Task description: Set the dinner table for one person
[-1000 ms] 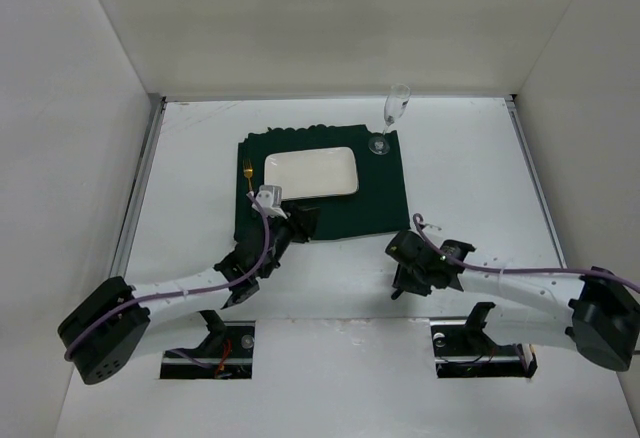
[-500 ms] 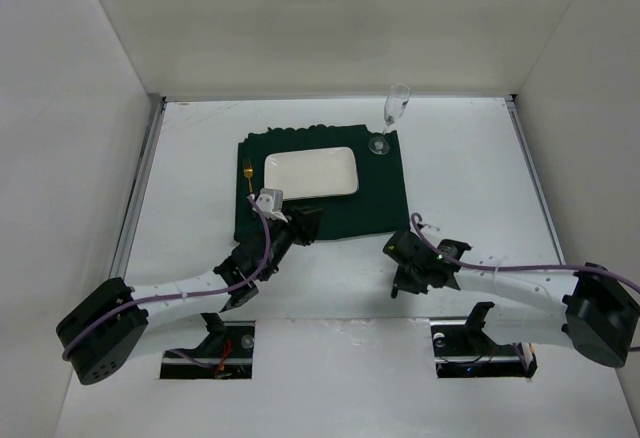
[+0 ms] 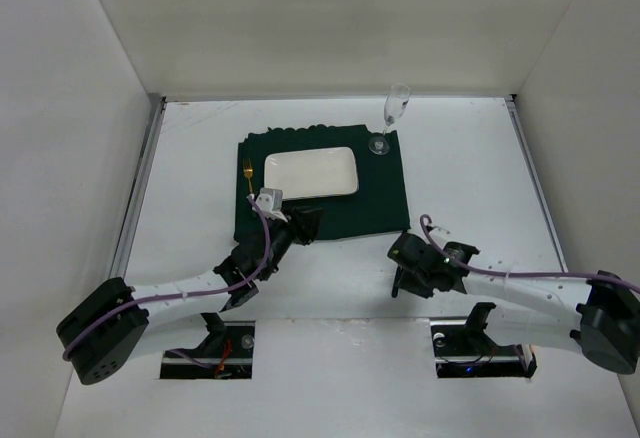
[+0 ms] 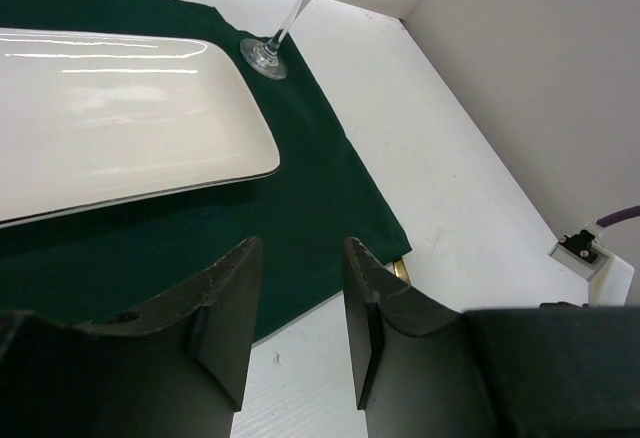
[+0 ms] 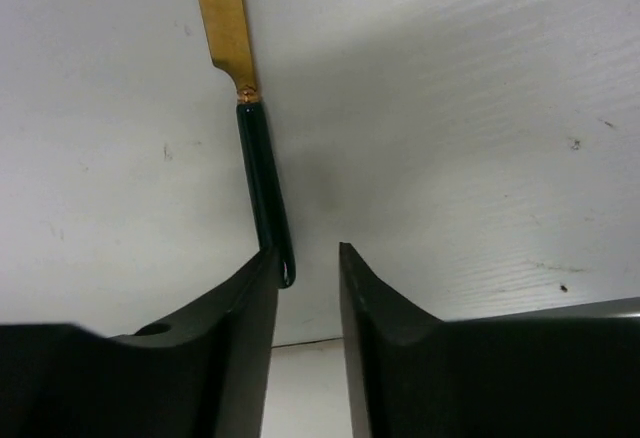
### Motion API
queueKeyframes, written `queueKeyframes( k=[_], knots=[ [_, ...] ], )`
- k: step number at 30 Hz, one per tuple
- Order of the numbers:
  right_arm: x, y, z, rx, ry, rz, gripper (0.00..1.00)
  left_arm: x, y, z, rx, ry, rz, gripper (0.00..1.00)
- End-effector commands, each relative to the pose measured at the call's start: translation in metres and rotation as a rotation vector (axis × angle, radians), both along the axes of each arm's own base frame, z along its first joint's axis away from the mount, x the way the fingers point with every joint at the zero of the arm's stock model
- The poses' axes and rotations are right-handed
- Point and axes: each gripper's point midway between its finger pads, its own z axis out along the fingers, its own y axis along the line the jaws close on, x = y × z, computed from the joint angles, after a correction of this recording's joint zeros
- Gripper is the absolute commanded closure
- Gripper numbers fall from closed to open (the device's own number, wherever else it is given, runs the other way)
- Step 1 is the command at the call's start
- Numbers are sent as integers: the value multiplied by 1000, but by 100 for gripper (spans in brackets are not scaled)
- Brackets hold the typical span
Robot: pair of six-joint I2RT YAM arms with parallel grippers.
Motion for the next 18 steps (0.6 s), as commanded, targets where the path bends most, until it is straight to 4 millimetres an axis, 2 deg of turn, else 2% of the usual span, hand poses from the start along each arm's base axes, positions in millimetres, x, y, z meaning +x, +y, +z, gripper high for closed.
queueKeyframes(
  k=[1, 5, 9, 13, 18],
  knots=[
    [9, 6, 8, 12, -43, -7, 59, 2, -1, 20, -70, -50, -1, 65],
    [21, 23, 14, 42, -81, 19, 53, 2, -3, 18, -61, -43, -6, 65],
    [25, 30, 2, 12, -66, 55, 53, 1, -5, 18, -63, -42, -11, 65],
    [25, 28, -8, -24, -44, 52, 61, 3, -1, 19, -68, -42, -1, 65],
    [20, 20, -13, -50, -21, 36, 83, 3, 1, 20, -71, -46, 3, 65]
  ],
)
